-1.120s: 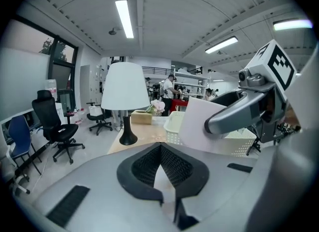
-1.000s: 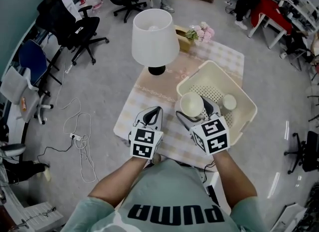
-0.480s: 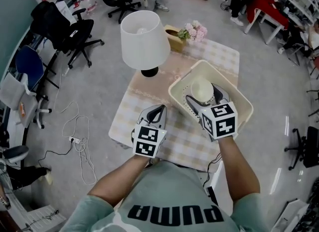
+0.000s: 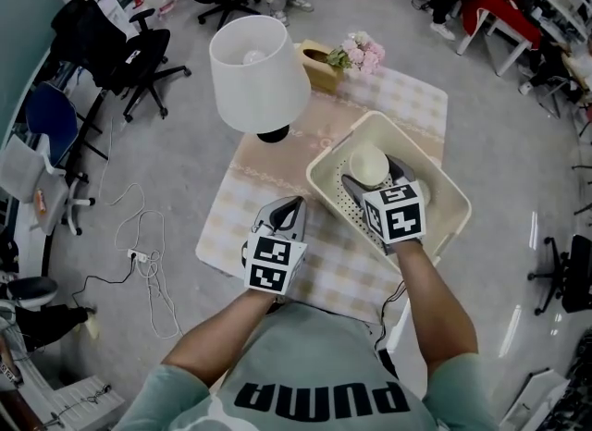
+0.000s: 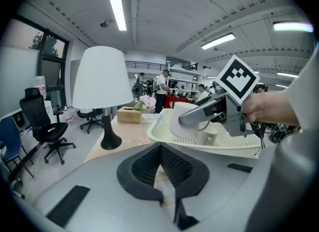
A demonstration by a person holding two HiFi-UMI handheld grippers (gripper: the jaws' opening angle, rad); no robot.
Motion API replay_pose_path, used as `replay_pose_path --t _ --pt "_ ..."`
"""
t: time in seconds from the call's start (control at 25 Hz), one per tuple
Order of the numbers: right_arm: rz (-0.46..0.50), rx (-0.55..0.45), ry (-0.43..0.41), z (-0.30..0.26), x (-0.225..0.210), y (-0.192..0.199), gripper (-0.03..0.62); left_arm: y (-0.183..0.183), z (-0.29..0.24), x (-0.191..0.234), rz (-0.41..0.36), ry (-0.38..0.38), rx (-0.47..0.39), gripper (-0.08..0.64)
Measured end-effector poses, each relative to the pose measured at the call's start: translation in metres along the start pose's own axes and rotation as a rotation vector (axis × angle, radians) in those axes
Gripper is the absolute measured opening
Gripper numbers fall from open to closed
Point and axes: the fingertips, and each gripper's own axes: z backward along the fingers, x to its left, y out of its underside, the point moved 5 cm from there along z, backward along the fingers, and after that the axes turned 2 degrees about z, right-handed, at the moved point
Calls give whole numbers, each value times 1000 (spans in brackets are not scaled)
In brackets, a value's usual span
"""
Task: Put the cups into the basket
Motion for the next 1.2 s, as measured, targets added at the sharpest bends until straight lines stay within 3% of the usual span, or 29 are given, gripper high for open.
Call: replay_pose_path --t 0.52,1.2 --pt "31 127 -1 -47 -6 35 390 15 -29 9 37 10 61 2" --pt "28 184 27 -72 -10 65 390 23 -37 20 49 26 92 2"
